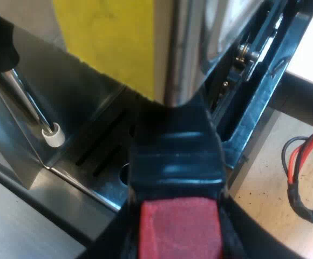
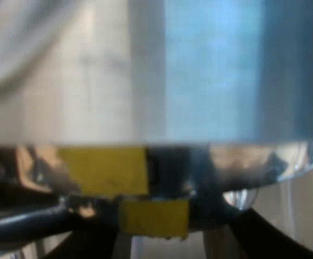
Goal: Put the handle in the coffee machine
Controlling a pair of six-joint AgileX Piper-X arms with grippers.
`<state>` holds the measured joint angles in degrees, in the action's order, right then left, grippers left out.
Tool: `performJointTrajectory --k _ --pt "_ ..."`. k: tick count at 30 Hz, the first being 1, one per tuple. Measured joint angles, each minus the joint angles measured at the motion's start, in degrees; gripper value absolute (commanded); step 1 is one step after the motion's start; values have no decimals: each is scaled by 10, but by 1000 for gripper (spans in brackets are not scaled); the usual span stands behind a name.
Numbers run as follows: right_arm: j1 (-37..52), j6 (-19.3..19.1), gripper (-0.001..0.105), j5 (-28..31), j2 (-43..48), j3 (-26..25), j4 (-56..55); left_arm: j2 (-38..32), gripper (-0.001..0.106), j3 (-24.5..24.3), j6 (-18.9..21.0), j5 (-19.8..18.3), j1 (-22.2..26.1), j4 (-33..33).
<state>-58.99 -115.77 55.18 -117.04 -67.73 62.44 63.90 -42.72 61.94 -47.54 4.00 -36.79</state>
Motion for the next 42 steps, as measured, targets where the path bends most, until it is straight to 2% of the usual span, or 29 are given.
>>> performJointTrajectory --k 2,3,6,12,21,24,26,28,31,33,35,38,42 --pt "0 -3 33 1 -2 0 6 -2 49 0 8 -7 3 8" --pt "0 -3 33 1 -2 0 6 -2 49 0 8 -7 3 8" --pt "0 -12 33 2 -4 1 17 -11 49 -16 11 -48 1 46" --pt "0 -14 33 3 -4 1 20 -22 49 -20 15 -52 1 46" --pt "0 -14 33 3 -4 1 20 -74 48 -20 15 -60 48 33" --pt "0 -14 33 3 -4 1 20 -84 28 -23 15 -62 75 -4" --pt "0 -14 33 3 -4 1 20 -86 0 -32 15 -62 86 -50" --pt "0 -14 33 3 -4 1 20 -86 1 -44 15 -60 86 -76" --pt "0 -14 33 3 -4 1 20 -86 1 -57 15 -41 86 -95" --pt "0 -14 33 3 -4 1 20 -86 1 -62 15 -7 86 -95" --pt "0 -14 33 3 -4 1 20 -83 1 -66 15 61 86 -94" --pt "0 -14 33 3 -4 1 20 -60 1 -72 15 102 86 -94" --pt "0 -14 33 3 -4 1 20 -33 1 -76 15 121 86 -98"
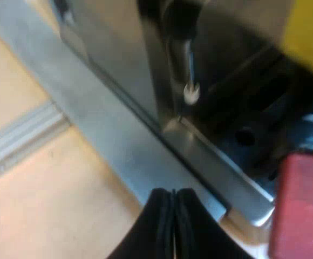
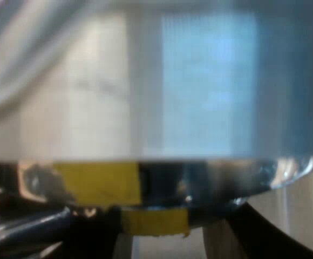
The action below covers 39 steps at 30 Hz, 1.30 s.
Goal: Put the handle in the coffee machine
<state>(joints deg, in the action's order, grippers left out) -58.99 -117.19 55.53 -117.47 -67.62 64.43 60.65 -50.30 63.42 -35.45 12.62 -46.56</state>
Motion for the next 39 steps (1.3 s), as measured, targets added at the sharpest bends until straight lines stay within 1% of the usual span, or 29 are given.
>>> performJointTrajectory --k 3,5,8,9,10,13,16,17,20,23,29,33,36,39 --pt "0 0 33 0 0 0 0 40 1 -26 -9 8 0 -31" --pt "0 0 33 0 0 0 0 64 1 -48 -31 8 0 -50" --pt "0 0 33 0 0 0 0 87 1 -66 -55 20 0 -59" --pt "0 0 33 0 0 0 0 90 1 -67 -60 21 0 -59" --pt "0 0 33 0 0 0 0 98 1 -67 -75 23 0 -65" --pt "0 0 33 0 0 0 0 113 1 -67 -105 30 -6 -96" --pt "0 0 33 0 0 0 0 119 1 -67 -137 64 -28 -119" --pt "0 0 33 0 0 0 0 119 1 -67 -146 71 -37 -120" --pt "0 0 33 0 0 0 0 119 1 -67 -154 77 -72 -122" --pt "0 0 33 0 0 0 0 119 1 -67 -155 77 -91 -123" --pt "0 -2 33 1 0 0 0 119 1 -67 -156 84 -121 -140" --pt "0 -2 33 7 0 1 0 119 0 -67 -156 85 -140 -165" --pt "0 -2 33 9 0 3 5 119 0 -67 -149 89 -151 -168" --pt "0 0 33 13 -8 2 15 113 0 -56 -142 94 -163 -165"
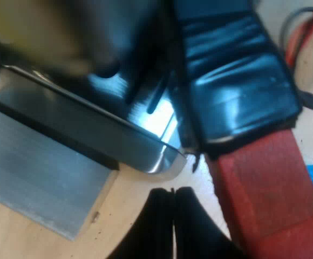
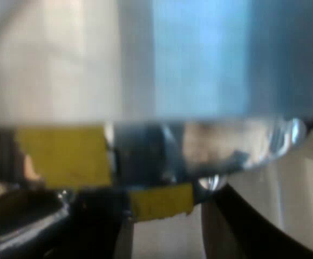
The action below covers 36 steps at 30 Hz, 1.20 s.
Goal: Put the handle in the coffee machine
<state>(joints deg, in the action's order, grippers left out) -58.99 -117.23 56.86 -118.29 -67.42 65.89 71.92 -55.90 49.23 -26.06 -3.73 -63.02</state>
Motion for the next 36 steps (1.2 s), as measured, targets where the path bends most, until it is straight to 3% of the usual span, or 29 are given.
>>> performJointTrajectory --k 7,16,20,22,24,28,36 --pt "0 2 33 12 -9 0 25 -50 0 40 20 12 -35 35" --pt "1 0 33 15 -9 0 23 -63 0 50 22 4 -35 45" --pt "3 60 33 -3 3 11 -28 -63 0 50 22 -4 -35 42" --pt "3 122 33 -53 30 29 -95 -63 0 50 22 -14 -35 41" --pt "1 150 33 -80 55 41 -143 -63 0 50 22 -18 -35 39" --pt "1 184 33 -108 93 75 -190 -63 0 50 22 -24 -39 37" --pt "-5 205 33 -117 138 134 -192 -63 0 50 22 -13 -83 30"
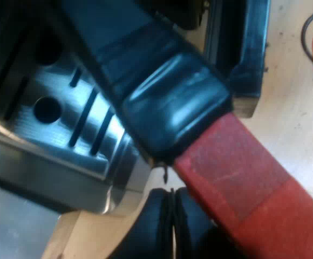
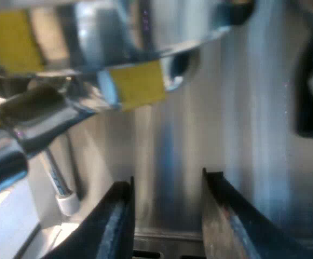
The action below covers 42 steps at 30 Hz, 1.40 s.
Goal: Put the handle in the coffee machine
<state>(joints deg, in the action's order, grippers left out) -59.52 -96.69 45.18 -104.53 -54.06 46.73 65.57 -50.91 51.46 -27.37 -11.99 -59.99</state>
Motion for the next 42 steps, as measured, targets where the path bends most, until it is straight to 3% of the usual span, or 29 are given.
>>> performJointTrajectory --k 10,18,22,31,35,42 --pt "0 2 33 -11 67 89 -19 0 0 0 0 13 -58 -27" --pt "0 2 33 -32 149 183 -67 -1 0 1 0 12 -60 -29" --pt "0 3 33 -77 225 230 -107 -1 0 3 -4 3 -60 -25" --pt "0 17 33 -172 398 241 -275 -1 0 6 -6 -4 -60 -8" --pt "0 18 34 -181 461 241 -324 -1 0 6 -6 -7 -66 -3" --pt "0 20 54 -203 575 241 -411 -1 0 7 -8 1 -139 31"
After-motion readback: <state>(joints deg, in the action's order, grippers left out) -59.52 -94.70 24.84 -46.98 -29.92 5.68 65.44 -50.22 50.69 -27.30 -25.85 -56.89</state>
